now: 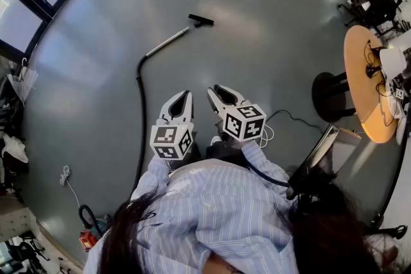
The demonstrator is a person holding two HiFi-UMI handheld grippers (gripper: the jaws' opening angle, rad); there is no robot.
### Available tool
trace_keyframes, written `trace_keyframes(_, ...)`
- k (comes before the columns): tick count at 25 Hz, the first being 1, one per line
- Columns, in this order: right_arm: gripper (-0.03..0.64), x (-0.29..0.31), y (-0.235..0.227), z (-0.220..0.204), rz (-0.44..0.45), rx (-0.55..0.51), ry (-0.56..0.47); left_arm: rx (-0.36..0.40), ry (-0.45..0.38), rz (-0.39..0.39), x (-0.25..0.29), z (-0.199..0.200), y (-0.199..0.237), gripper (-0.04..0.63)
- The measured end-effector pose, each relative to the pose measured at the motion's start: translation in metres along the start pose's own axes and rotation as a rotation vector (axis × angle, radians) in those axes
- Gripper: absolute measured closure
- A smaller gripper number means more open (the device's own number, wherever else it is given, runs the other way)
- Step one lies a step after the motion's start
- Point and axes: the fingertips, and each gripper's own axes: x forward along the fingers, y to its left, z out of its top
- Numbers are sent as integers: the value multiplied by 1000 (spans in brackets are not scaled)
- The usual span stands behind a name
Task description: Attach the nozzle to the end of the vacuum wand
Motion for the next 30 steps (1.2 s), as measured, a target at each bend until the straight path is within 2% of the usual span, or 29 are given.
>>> trace_keyframes(5,523,1,1,0,0,5,-2,4,3,-1,-3,1,0,589)
trace_keyframes(11,523,1,0,1,11,-3,-28,-31,11,18,-3,-4,6,589)
trace_keyframes(17,523,5,-2,1,13,-10,-26,-19,15,19,1,-3,10,589)
trace_keyframes(30,523,-3,-50,11,-7,16,-32,6,24,-11,42,-3,-16,589)
